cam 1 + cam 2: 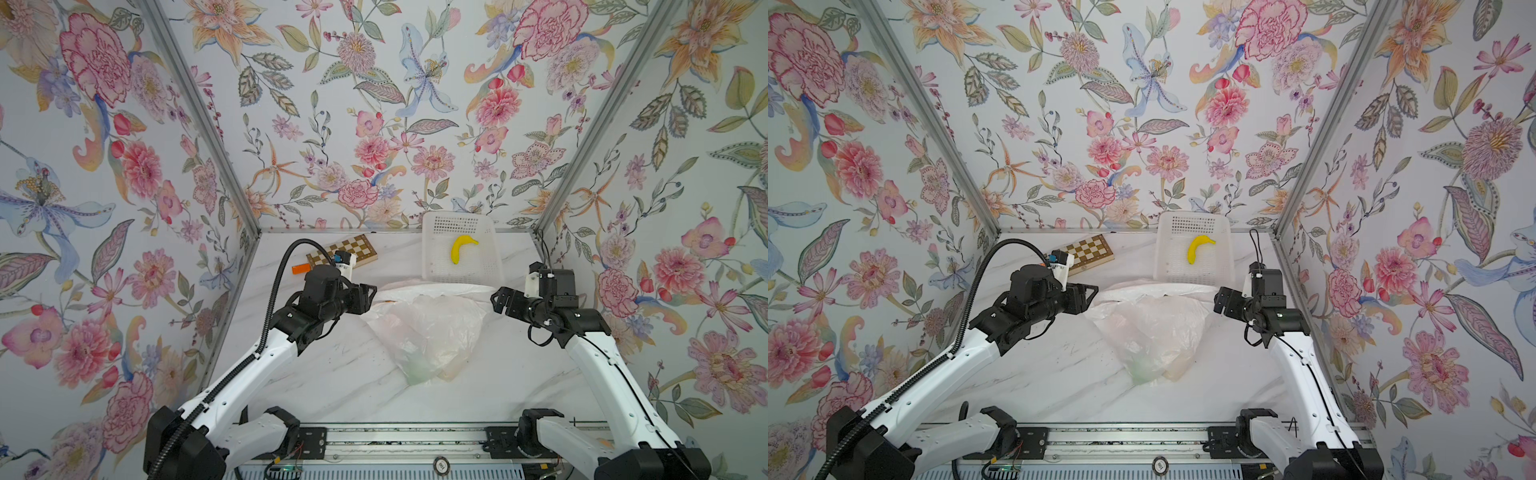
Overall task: Untie the knot of the plastic bag and take out the fruit
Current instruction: 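Release the handles and move both grippers toward the open bag mouth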
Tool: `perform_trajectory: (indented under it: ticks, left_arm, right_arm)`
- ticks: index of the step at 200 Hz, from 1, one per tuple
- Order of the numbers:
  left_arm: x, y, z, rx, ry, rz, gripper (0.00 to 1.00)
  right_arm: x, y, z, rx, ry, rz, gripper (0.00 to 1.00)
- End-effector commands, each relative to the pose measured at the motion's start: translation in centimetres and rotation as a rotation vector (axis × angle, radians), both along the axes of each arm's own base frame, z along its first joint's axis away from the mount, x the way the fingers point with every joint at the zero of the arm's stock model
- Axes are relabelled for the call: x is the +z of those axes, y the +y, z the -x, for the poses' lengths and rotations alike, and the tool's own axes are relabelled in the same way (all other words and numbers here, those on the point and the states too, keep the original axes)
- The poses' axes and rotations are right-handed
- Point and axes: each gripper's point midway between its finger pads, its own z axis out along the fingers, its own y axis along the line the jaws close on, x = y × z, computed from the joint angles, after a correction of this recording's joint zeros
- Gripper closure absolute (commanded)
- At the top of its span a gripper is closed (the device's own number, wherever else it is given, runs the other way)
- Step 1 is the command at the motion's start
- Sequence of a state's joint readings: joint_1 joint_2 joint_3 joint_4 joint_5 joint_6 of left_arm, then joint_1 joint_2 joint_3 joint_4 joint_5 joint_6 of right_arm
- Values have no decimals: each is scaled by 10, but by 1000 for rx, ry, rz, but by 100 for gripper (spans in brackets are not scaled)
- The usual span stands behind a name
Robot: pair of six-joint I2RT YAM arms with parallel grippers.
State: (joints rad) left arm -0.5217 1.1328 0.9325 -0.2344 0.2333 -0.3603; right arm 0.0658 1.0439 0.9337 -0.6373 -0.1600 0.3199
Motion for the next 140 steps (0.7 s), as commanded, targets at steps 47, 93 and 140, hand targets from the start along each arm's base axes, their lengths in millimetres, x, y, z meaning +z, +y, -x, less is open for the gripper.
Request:
perform_trajectory:
  ticks: [47,93,140]
  left_arm:
    - [63,-36,12,-332,-229,-96,25]
    - [38,-82,14,-622,-244,-337,21]
    - [9,-120,-10,-706,-197,-351,20]
  right_arm:
    - [65,35,6,72,-122,-108,1]
    - [91,77,9,184,-151,-122,1]
    - [81,116,25,335,-81,-140,1]
